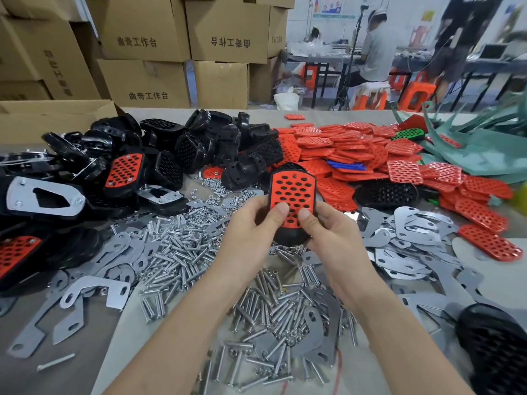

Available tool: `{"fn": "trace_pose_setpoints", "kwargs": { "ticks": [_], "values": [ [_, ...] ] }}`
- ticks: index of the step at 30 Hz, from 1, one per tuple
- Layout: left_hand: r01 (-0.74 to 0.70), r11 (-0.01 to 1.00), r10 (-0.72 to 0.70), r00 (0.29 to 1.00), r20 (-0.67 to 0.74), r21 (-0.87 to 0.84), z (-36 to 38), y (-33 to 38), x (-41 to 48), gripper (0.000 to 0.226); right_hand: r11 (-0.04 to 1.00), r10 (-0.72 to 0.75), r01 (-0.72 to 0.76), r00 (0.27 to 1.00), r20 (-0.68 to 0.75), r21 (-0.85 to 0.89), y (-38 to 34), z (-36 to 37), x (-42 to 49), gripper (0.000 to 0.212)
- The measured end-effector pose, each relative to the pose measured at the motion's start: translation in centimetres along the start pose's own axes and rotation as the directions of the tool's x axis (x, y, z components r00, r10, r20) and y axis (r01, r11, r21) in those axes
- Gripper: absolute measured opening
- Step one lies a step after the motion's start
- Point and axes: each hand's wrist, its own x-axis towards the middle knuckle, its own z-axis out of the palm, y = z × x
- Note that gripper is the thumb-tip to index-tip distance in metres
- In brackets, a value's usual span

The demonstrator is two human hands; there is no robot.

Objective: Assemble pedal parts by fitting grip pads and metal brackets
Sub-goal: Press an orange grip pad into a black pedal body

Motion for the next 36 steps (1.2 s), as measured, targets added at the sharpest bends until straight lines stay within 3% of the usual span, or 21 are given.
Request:
{"fn": "trace_pose_setpoints", "kwargs": {
  "ticks": [6, 9, 13, 17, 22, 26, 32, 36],
  "values": [
    [0.010, 1.000, -0.010, 0.998, -0.057, -0.011, -0.3, 0.0, 0.0, 0.016, 0.999, -0.007, 0.009, 0.999, 0.040, -0.050, -0.4, 0.0, -0.4, 0.019],
    [0.034, 0.999, -0.034, 0.999, -0.024, -0.025, -0.4, 0.0, -0.1, 0.017, 1.000, 0.029, -0.029, 0.999, 0.024, 0.011, -0.5, 0.1, -0.4, 0.030],
    [0.114, 0.986, -0.112, 0.993, 0.020, -0.123, 0.1, 0.3, -0.3, 0.022, 0.999, 0.015, -0.015, 1.000, -0.018, -0.032, -0.3, 0.2, -0.3, 0.034],
    [0.126, 0.986, -0.135, 0.987, -0.086, -0.107, 1.1, 0.6, -0.8, 0.040, 0.996, -0.004, -0.001, 0.998, -0.056, -0.093, -0.1, 1.0, -0.5, 0.035],
    [0.083, 0.994, -0.093, 0.984, -0.154, -0.071, 1.9, 0.5, -1.4, 0.041, 0.998, 0.055, -0.054, 0.994, -0.098, 0.015, -0.6, 1.9, -1.2, 0.041],
    [0.122, 0.981, -0.142, 0.981, -0.135, -0.148, 2.5, 0.7, -1.5, 0.045, 0.997, -0.066, 0.057, 0.981, -0.184, -0.055, -0.8, 2.5, -1.5, 0.052],
    [0.108, 0.975, -0.139, 0.978, -0.154, -0.195, 2.4, 0.9, -1.5, 0.045, 0.989, -0.145, 0.134, 0.971, -0.188, -0.068, -0.9, 2.8, -2.2, 0.057],
    [0.018, 0.989, -0.042, 0.986, -0.159, -0.150, 2.4, 1.0, -1.7, 0.052, 0.987, -0.161, 0.160, 0.974, -0.158, -0.021, -1.3, 2.5, -1.9, 0.064]
  ]
}}
